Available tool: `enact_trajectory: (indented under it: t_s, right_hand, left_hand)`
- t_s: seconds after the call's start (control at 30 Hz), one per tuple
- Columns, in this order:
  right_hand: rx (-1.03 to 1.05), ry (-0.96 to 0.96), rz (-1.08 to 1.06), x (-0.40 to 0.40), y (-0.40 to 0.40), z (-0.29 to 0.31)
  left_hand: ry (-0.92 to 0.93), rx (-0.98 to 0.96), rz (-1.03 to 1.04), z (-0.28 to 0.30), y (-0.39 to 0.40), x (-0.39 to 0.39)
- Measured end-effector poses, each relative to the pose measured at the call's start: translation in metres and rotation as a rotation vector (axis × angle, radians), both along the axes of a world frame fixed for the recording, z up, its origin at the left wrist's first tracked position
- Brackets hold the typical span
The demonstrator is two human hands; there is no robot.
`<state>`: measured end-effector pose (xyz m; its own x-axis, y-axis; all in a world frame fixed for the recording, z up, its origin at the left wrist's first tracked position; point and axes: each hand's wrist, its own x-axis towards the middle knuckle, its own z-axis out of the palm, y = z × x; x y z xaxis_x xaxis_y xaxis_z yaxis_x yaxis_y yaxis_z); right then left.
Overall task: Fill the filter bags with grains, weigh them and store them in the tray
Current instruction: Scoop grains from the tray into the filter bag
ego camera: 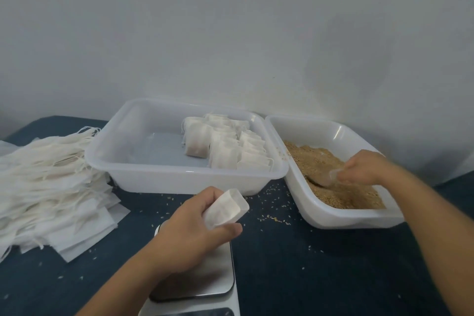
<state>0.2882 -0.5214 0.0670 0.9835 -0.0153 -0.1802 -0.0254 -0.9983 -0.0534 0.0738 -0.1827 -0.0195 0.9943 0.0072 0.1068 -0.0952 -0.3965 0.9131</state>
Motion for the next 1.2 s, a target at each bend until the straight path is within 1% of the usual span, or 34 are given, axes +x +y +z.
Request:
enact_trajectory:
  t_s: [0.17, 0.27, 0.37, 0.5, 0.63, 0.73, 0.8, 0.93, 1.03, 1.13, 1.2]
  right_hand:
    - [0.275, -0.099, -0.044, 0.006, 0.011, -0.034]
    - [0.342, -0.133, -0.074, 0.004, 0.008, -0.037]
    - [0.439, -0.216, -0.111, -0.007, 0.005, -0.035]
    - [0.460, -0.284, -0.110, -0.015, 0.004, -0.033]
    - [0.493, -0.219, -0.101, -0.019, -0.002, -0.033]
    - [0.537, -0.195, -0.106, -0.025, -0.007, -0.034]
    - [0.583, -0.205, -0.129, -0.027, -0.008, -0.036]
    - [0.594, -0.275, -0.147, -0.031, -0.007, -0.035]
    - [0.574, -0.336, -0.144, -0.033, -0.005, -0.035]
    - [0.510, -0.381, -0.143, -0.033, -0.005, -0.037]
    - [0.485, -0.344, -0.136, -0.033, -0.006, -0.033]
  left_hand:
    - [0.020, -0.065, 0.015, -0.001, -0.001, 0.001]
    - [0.035, -0.181, 0.064, 0.001, -0.002, 0.001]
    - [0.042, -0.316, 0.091, 0.003, -0.002, 0.000]
    - [0.071, -0.409, 0.031, 0.006, -0.003, -0.002]
    - [0.164, -0.526, 0.000, 0.003, -0.002, -0.002]
    - [0.247, -0.600, 0.026, 0.001, -0.003, -0.001]
    - [0.251, -0.595, 0.021, 0.002, -0.003, -0.001]
    - [0.136, -0.459, -0.032, 0.004, -0.001, -0.003]
    - [0.070, -0.384, 0.046, 0.004, -0.002, -0.002]
    - [0.027, -0.318, 0.101, 0.005, -0.002, -0.001]
    - [0.013, -0.328, 0.096, 0.003, -0.001, 0.000]
